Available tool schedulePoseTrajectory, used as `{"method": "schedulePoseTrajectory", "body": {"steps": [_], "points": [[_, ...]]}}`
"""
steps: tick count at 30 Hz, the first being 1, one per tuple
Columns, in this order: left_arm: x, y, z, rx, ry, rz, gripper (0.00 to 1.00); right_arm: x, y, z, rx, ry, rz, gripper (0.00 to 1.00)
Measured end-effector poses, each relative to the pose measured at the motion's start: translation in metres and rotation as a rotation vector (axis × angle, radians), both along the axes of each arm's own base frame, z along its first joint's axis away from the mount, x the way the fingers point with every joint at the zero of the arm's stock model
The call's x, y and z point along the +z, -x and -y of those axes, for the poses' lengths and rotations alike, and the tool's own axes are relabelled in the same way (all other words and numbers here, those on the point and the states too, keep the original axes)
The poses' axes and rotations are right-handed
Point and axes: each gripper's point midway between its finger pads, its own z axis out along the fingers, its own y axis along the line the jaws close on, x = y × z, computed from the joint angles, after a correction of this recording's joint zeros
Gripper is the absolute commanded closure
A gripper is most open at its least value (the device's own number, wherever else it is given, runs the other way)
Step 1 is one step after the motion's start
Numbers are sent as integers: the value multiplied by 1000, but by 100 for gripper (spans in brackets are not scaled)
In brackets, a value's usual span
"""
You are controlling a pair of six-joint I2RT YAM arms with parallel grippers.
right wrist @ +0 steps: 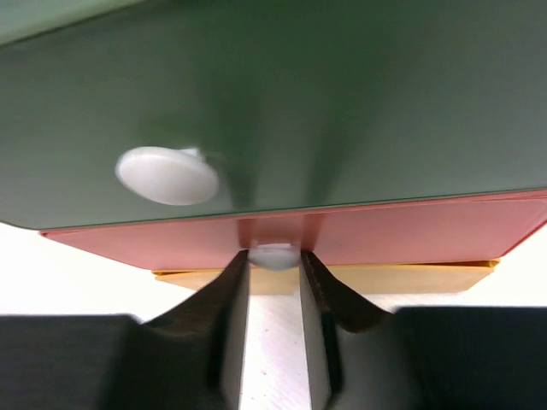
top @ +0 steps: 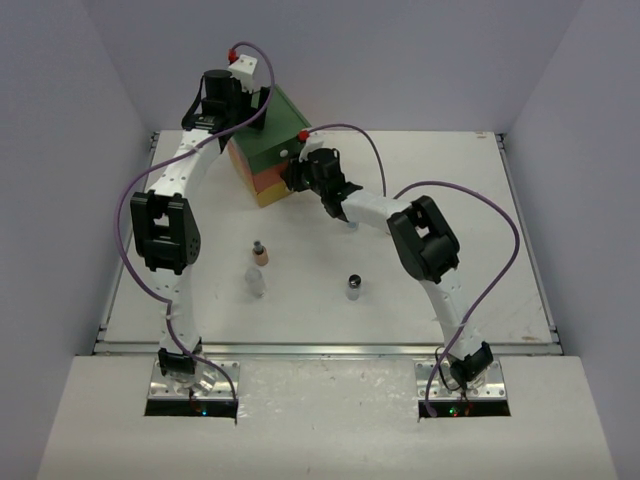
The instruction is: Organize the makeup
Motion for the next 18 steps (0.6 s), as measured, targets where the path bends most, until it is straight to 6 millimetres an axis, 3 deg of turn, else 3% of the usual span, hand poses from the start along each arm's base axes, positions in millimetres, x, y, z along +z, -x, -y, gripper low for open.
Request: {"method": "schedulePoseTrajectory", "body": {"steps": [2,7,14,18], "points": [[0,0,0,0,0,0,0,0,1,-1,2,4,2,90],[0,0,0,0,0,1,0,0,1,-1,4,13,8,100],[0,0,0,0,0,1,0,-2,7,4,7,13,23,100],[0,-1,0,0,0,1,0,-1,35,16,34,43,15,100]]}}
